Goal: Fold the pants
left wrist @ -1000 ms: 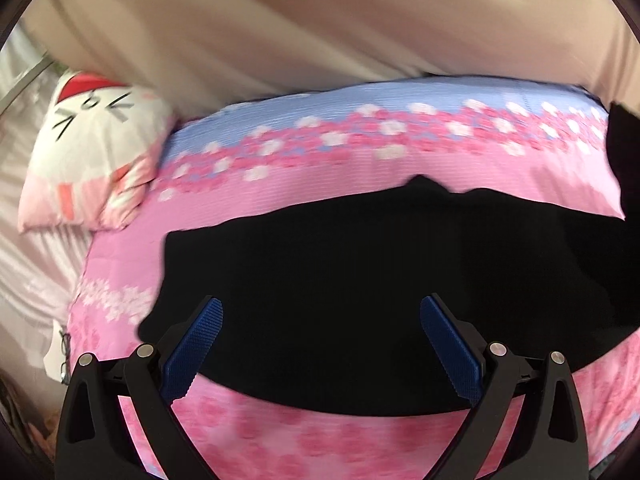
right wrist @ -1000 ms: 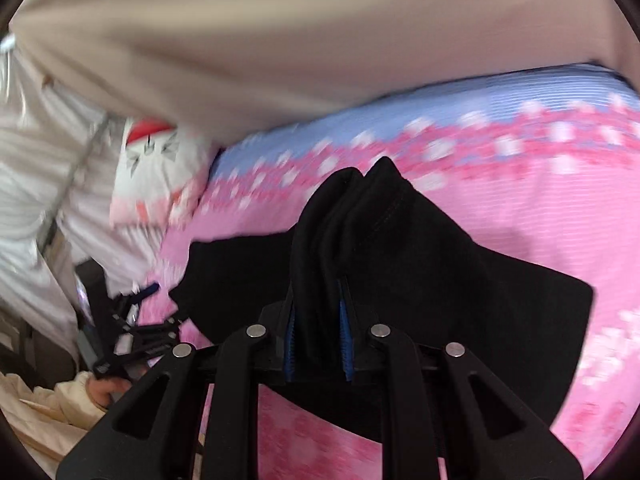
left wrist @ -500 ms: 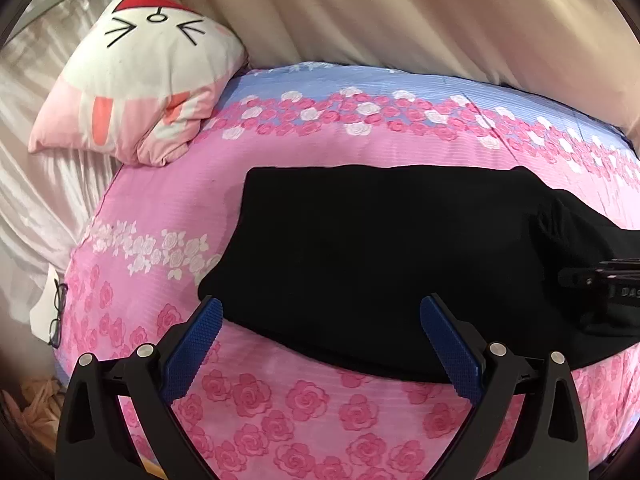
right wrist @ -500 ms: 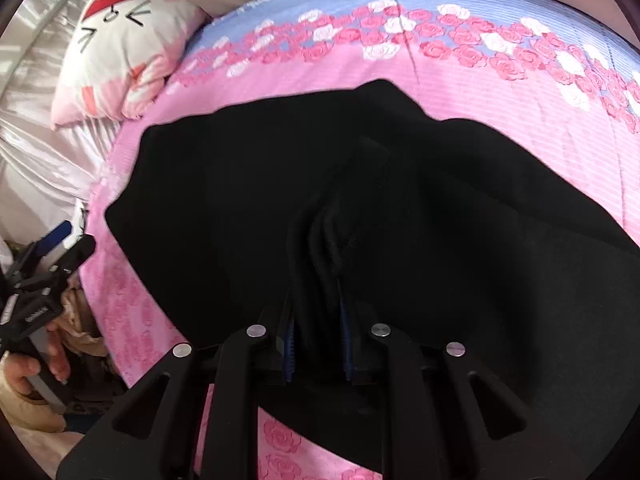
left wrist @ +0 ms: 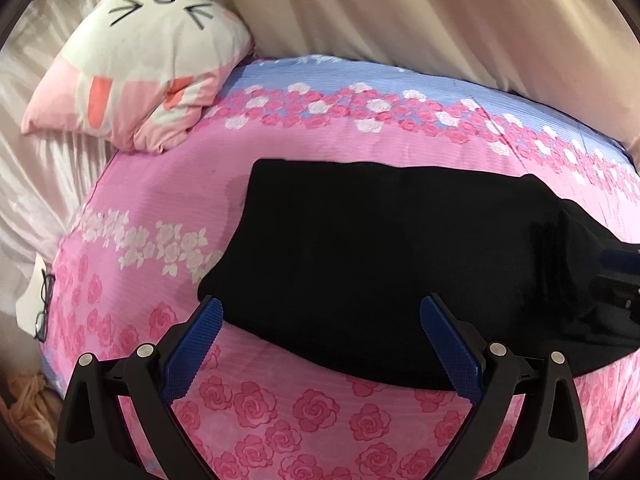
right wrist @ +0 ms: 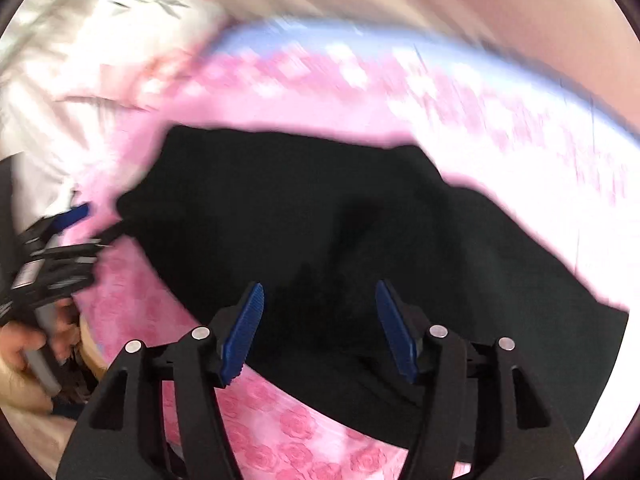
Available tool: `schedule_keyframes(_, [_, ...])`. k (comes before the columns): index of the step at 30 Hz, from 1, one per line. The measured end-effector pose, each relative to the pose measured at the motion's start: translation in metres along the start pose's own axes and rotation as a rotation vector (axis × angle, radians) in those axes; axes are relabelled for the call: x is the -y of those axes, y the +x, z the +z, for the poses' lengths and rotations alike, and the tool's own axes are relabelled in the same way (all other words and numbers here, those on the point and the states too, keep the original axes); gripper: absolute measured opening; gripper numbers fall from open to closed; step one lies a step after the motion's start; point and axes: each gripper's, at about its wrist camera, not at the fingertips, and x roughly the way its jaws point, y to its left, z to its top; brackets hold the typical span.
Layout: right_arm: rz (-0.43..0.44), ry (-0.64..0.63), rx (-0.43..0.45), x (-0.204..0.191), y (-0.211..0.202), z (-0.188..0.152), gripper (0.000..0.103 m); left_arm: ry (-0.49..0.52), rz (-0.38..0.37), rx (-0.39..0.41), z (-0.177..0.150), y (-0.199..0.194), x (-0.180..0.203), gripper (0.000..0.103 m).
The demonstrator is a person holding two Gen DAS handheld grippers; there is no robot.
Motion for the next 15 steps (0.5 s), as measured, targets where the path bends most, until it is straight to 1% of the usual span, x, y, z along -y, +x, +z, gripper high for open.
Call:
schedule_keyframes(1, [-0.005, 0.003, -0.029, 0.0, 0.01, 0.0, 0.057, -0.01, -0.003, -0.008, -0.001, 0.002, -0.002, 0.098])
schedule_keyframes(3, [-0.026, -0.027, -0.057, -0.007, 0.026, -0.001, 0.057, -0.021, -0.004, -0.024, -0.002, 0.005, -0.003, 0.098])
schedule_keyframes(4, [-0.074, -0.067, -0.07, -0.013, 0.038, -0.004, 0.057, -0.019, -0.002, -0.025, -0.003, 0.005, -0.004, 0.098])
schedule_keyframes(5, [-0.11, -0.105, -0.06, -0.02, 0.043, -0.008, 0.057, -0.018, 0.0, -0.022, -0.004, 0.004, -0.004, 0.098])
schedule_keyframes(6, [-0.14, -0.138, -0.053, -0.027, 0.046, -0.011, 0.054, -0.016, 0.002, -0.019, -0.005, 0.003, -0.004, 0.098])
schedule_keyframes(7, [-0.159, -0.156, -0.055, -0.032, 0.045, -0.01, 0.045, -0.015, 0.004, -0.019, -0.005, 0.003, -0.005, 0.098])
schedule_keyframes(8, [-0.157, -0.154, -0.053, -0.034, 0.042, -0.007, 0.038, -0.019, 0.006, -0.02, -0.006, 0.002, -0.006, 0.098])
schedule_keyframes(9, [-0.154, -0.151, -0.049, -0.034, 0.039, -0.004, 0.029, -0.026, 0.005, -0.024, -0.008, 0.002, -0.008, 0.098])
schedule_keyframes(10, [-0.155, -0.16, -0.044, -0.038, 0.037, 0.0, 0.029, -0.033, 0.003, -0.028, -0.009, 0.003, -0.009, 0.098])
schedule_keyframes(11, [-0.175, -0.189, -0.041, -0.043, 0.041, -0.001, 0.029, -0.042, 0.005, -0.032, -0.011, 0.003, -0.012, 0.098])
schedule_keyframes(12, [-0.2, -0.226, -0.046, -0.046, 0.046, -0.003, 0.038, -0.05, 0.007, -0.035, -0.013, 0.004, -0.015, 0.098])
schedule_keyframes(13, [-0.213, -0.266, -0.055, -0.05, 0.048, -0.005, 0.045, -0.056, 0.008, -0.039, -0.014, 0.004, -0.017, 0.098])
schedule_keyframes(14, [-0.244, -0.277, -0.052, -0.057, 0.042, -0.005, 0.046, -0.067, 0.015, -0.046, -0.016, 0.005, -0.021, 0.098])
schedule_keyframes(15, [-0.252, -0.267, -0.033, -0.062, 0.034, -0.003, 0.046, -0.073, 0.017, -0.048, -0.017, 0.005, -0.024, 0.098])
